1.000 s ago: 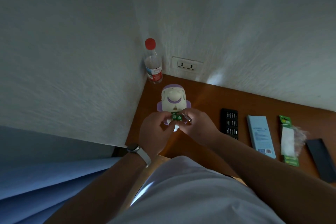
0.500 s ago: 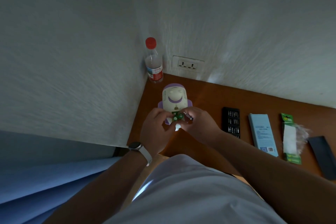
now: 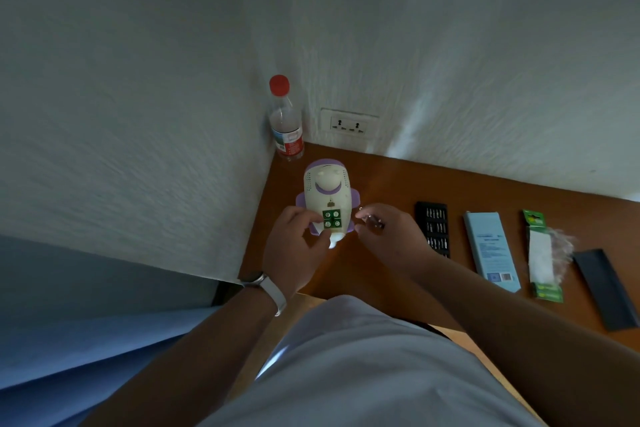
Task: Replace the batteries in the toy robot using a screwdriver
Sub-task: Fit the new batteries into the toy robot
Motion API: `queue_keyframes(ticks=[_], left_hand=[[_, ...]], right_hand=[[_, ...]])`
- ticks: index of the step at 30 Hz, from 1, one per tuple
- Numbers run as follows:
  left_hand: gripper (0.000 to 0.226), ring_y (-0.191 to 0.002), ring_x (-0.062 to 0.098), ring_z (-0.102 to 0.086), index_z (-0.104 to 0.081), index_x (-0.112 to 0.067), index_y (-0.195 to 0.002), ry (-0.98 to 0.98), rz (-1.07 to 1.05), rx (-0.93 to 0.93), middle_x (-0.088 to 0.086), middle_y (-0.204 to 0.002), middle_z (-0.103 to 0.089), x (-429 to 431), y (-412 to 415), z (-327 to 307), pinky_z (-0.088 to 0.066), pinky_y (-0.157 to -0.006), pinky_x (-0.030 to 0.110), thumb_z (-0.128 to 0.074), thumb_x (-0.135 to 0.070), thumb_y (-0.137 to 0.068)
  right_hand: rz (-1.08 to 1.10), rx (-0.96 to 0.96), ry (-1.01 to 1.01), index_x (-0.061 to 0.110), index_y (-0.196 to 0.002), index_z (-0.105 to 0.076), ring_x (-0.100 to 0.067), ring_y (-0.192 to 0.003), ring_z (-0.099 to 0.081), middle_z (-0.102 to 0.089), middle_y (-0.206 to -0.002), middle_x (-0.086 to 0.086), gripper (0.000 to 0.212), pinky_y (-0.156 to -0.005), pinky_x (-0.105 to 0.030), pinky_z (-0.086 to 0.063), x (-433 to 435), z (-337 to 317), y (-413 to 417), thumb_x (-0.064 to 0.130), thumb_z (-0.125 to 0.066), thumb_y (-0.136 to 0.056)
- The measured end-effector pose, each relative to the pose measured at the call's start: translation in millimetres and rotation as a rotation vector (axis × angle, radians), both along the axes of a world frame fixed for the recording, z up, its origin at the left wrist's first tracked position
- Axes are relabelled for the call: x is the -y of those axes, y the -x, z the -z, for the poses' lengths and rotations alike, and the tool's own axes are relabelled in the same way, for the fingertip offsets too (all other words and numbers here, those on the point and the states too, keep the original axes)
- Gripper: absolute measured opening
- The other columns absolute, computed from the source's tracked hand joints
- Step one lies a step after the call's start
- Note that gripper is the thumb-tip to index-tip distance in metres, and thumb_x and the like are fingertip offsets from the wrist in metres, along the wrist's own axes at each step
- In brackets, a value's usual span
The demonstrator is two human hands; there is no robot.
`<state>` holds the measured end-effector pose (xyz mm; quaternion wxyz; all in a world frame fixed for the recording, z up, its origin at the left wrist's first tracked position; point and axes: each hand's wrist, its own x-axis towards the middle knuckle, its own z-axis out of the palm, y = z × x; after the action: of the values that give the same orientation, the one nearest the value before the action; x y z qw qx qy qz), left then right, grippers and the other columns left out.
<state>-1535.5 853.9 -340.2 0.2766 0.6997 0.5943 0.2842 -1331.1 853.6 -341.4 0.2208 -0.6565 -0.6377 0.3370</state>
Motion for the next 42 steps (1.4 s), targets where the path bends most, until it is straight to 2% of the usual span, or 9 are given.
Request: queue_keyframes(ticks=[4,7,13,19,26,32,35,40,42], left_hand=[[0.041,-0.097,0.016,-0.061,-0.062,-0.009,-0.114,0.034,-0.084,0.039,0.007,-0.114,-0.058,-1,-2,2,-0.044,-0.059,0.004,-0.082,-0.025,-0.081],[0.056,-0.101,0.012,-0.055,-0.056,-0.016,-0.123,0.102,-0.136,0.069,0.001,-0.121,-0.053,-3,-3,4,-0.038,-0.066,0.005,-0.084,-0.034,-0.078],[0.079,-0.111,0.011,-0.054,-0.045,-0.022,-0.138,0.192,-0.147,0.075,-0.001,-0.132,-0.047,-1,-10,11,-0.053,-0.077,0.021,-0.084,-0.048,-0.074],[0.084,-0.106,0.007,-0.059,-0.035,-0.029,-0.145,0.227,-0.184,0.139,-0.004,-0.136,-0.048,2,-19,14,-0.058,-0.078,0.025,-0.081,-0.048,-0.077],[0.083,-0.108,0.006,-0.059,-0.035,-0.028,-0.145,0.237,-0.202,0.147,-0.004,-0.135,-0.053,4,-21,14,-0.057,-0.082,0.029,-0.081,-0.047,-0.078],[0.08,-0.107,0.005,-0.059,-0.037,-0.028,-0.143,0.238,-0.203,0.135,-0.006,-0.132,-0.056,4,-20,13,-0.056,-0.08,0.024,-0.08,-0.047,-0.079],[0.08,-0.107,0.005,-0.059,-0.036,-0.03,-0.143,0.252,-0.198,0.143,-0.008,-0.13,-0.055,4,-20,13,-0.057,-0.08,0.026,-0.08,-0.048,-0.079],[0.077,-0.103,-0.005,-0.058,-0.037,-0.031,-0.142,0.286,-0.182,0.176,-0.014,-0.125,-0.054,4,-17,11,-0.049,-0.07,0.012,-0.08,-0.045,-0.079],[0.075,-0.105,0.003,-0.06,-0.039,-0.029,-0.142,0.312,-0.178,0.176,-0.012,-0.126,-0.056,6,-13,13,-0.045,-0.07,0.011,-0.08,-0.042,-0.08]], right_hand=[[0.044,0.054,0.082,0.032,-0.094,-0.062,-0.003,-0.071,-0.055,-0.059,-0.085,0.013,0.003,-0.058,-0.02,-0.037,4,17,-18,0.033,-0.061,-0.092],[0.106,0.101,0.144,0.034,-0.085,-0.057,-0.011,-0.067,-0.057,-0.058,-0.083,0.009,0.007,-0.056,-0.022,-0.038,4,35,-29,0.036,-0.061,-0.091],[0.153,0.185,0.212,0.029,-0.11,-0.055,-0.002,-0.075,-0.052,-0.051,-0.1,0.011,0.031,-0.057,-0.022,-0.038,-2,62,-40,0.051,-0.061,-0.088],[0.168,0.173,0.242,0.025,-0.114,-0.054,-0.01,-0.08,-0.056,-0.054,-0.1,0.008,0.039,-0.063,-0.03,-0.044,-15,71,-32,0.055,-0.058,-0.089],[0.231,0.128,0.302,0.023,-0.077,-0.048,-0.011,-0.065,-0.054,-0.059,-0.077,0.001,0.024,-0.051,-0.026,-0.033,-35,78,-22,0.041,-0.054,-0.094],[0.256,0.025,0.279,0.025,-0.067,-0.042,-0.009,-0.054,-0.045,-0.05,-0.065,0.006,0.029,-0.048,-0.026,-0.029,-31,68,-22,0.032,-0.058,-0.091],[0.271,-0.017,0.246,0.025,-0.065,-0.04,-0.008,-0.051,-0.041,-0.046,-0.061,0.008,0.031,-0.048,-0.026,-0.029,-24,60,-24,0.033,-0.057,-0.09],[0.297,-0.065,0.184,0.025,-0.068,-0.048,0.0,-0.043,-0.042,-0.048,-0.058,0.009,0.028,-0.04,-0.015,-0.029,-8,38,-27,0.037,-0.06,-0.09],[0.286,-0.109,0.172,0.023,-0.075,-0.055,0.0,-0.046,-0.044,-0.053,-0.062,0.008,0.022,-0.039,-0.011,-0.03,0,28,-28,0.038,-0.061,-0.091]])
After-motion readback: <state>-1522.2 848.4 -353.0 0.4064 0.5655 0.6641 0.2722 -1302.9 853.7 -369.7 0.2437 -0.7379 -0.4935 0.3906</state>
